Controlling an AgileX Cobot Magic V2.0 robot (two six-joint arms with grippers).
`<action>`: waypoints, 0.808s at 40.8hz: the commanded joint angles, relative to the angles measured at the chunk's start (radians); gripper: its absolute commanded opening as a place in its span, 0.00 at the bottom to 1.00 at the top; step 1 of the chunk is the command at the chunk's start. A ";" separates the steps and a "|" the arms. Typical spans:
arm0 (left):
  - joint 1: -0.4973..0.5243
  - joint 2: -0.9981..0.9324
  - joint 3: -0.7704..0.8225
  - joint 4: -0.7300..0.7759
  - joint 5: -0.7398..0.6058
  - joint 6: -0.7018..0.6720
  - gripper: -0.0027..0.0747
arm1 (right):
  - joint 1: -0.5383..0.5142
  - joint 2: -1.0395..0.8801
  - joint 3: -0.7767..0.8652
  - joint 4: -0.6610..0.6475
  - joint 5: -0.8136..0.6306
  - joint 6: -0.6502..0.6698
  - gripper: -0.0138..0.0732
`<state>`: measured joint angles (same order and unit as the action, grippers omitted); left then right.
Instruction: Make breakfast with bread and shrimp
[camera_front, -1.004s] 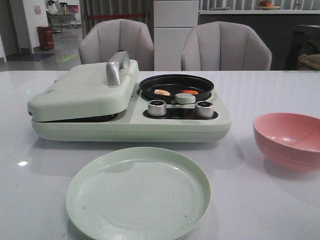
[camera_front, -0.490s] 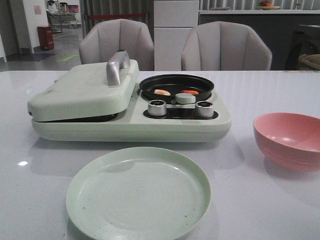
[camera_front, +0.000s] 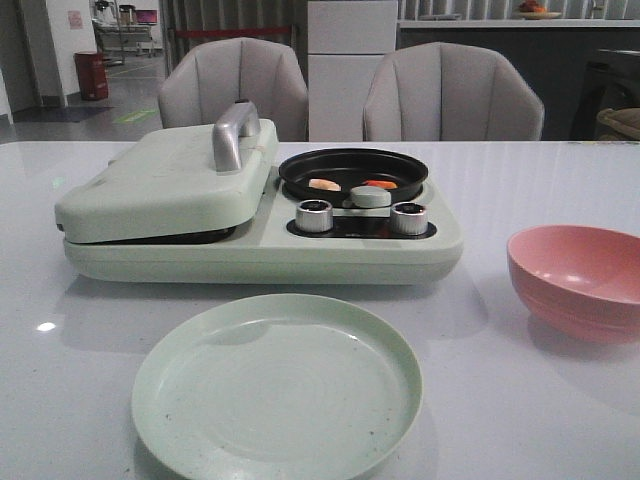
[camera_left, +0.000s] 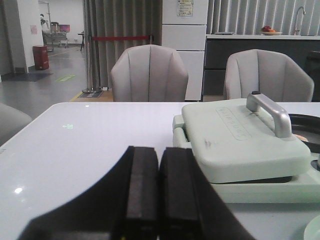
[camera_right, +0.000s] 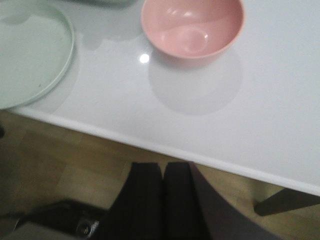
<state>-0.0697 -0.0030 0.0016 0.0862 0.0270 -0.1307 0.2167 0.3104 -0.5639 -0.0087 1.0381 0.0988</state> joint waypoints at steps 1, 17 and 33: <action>-0.006 -0.019 0.030 -0.010 -0.091 -0.005 0.16 | -0.094 -0.054 0.028 -0.047 -0.211 -0.002 0.20; -0.006 -0.019 0.030 -0.010 -0.091 -0.005 0.16 | -0.264 -0.278 0.442 -0.081 -0.864 -0.001 0.20; -0.006 -0.017 0.030 -0.010 -0.091 -0.005 0.16 | -0.260 -0.343 0.575 -0.022 -0.960 0.000 0.20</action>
<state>-0.0697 -0.0030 0.0016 0.0862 0.0226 -0.1307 -0.0434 -0.0111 0.0287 -0.0499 0.1825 0.0988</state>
